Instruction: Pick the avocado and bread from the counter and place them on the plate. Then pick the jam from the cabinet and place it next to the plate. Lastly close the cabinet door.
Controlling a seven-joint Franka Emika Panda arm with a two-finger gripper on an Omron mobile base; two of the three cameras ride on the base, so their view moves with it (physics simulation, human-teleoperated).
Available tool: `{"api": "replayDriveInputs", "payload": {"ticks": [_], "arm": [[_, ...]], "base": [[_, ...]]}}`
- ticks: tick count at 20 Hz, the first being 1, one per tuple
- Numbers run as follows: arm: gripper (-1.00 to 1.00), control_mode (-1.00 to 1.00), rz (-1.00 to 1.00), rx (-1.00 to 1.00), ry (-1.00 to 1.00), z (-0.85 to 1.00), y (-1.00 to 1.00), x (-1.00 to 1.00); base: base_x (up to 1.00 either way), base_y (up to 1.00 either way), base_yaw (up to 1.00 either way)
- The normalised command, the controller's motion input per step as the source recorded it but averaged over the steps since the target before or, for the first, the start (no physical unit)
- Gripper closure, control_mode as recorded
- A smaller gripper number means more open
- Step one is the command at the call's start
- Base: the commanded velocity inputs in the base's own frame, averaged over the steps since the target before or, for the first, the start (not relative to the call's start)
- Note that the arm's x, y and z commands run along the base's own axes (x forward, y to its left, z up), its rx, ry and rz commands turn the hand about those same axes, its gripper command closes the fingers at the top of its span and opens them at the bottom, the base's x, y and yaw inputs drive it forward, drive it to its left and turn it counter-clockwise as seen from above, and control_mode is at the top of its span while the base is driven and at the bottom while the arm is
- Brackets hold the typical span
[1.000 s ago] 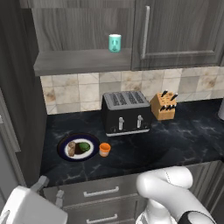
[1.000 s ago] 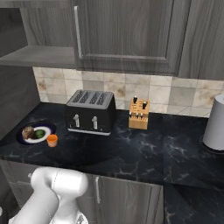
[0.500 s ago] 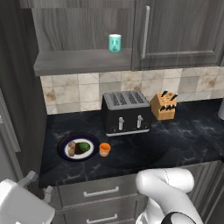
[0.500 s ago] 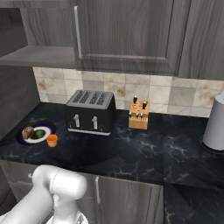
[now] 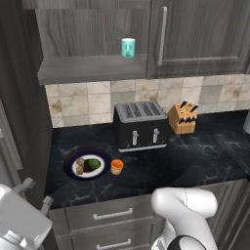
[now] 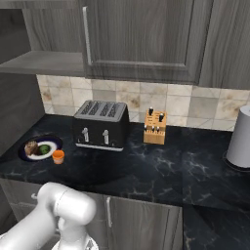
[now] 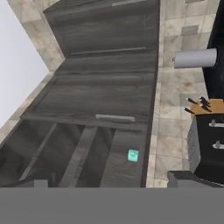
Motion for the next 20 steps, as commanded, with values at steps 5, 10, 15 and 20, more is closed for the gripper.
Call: {"api": "replayDriveInputs", "payload": {"ticks": [5,10,15,20], "arm": [[-1.0,-1.0,-0.08,-0.11,0.12,0.12,0.31,0.13],[-1.0,-1.0,-0.08,-0.16,0.11,0.0,0.44,0.09],[-1.0,-1.0,-0.09,-0.16,0.14,0.0,0.47,0.1],[-1.0,-1.0,-0.09,-0.13,0.16,0.03,0.42,0.18]], "base": [[0.0,0.0,0.0],[0.0,0.0,0.0],[0.0,0.0,0.0],[0.0,0.0,0.0]]}}
